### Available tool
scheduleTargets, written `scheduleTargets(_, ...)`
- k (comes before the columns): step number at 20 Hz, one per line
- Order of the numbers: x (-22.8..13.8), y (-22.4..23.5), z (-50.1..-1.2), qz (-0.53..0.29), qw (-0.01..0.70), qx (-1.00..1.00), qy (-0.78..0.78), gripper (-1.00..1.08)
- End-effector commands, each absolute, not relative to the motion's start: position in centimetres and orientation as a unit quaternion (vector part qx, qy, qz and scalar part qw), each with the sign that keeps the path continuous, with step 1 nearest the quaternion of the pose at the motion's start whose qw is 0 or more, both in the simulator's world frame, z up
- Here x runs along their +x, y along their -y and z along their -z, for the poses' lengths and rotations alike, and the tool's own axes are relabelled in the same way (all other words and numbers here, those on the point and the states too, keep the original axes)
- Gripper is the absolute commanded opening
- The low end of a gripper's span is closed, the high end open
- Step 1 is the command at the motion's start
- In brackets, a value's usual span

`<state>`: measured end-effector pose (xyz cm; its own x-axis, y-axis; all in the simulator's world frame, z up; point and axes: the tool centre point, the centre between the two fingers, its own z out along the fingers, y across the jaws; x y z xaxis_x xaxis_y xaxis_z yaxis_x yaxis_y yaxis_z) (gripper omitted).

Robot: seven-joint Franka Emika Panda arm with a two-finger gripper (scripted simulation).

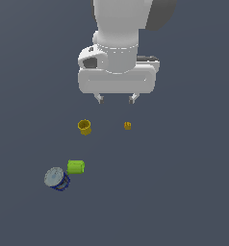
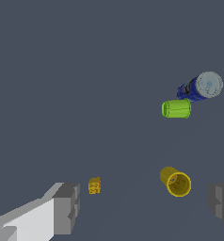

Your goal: Pick up a designated object from a clutter of objects.

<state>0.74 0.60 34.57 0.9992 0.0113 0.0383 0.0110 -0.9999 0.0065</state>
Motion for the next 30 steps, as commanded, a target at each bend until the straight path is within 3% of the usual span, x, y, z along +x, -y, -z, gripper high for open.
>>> scheduleTargets(1,0.7,-0.6,-34.6,-0.019,0.003,1.0,-0.006,1.0)
scheduleTargets(19,1.7,2.4,-33.2,-0.014,-0.003,1.0,0.006,1.0)
scheduleTargets(30,5.4,5.9,-27.9,-0.011,-0.006,1.0,0.0,1.0)
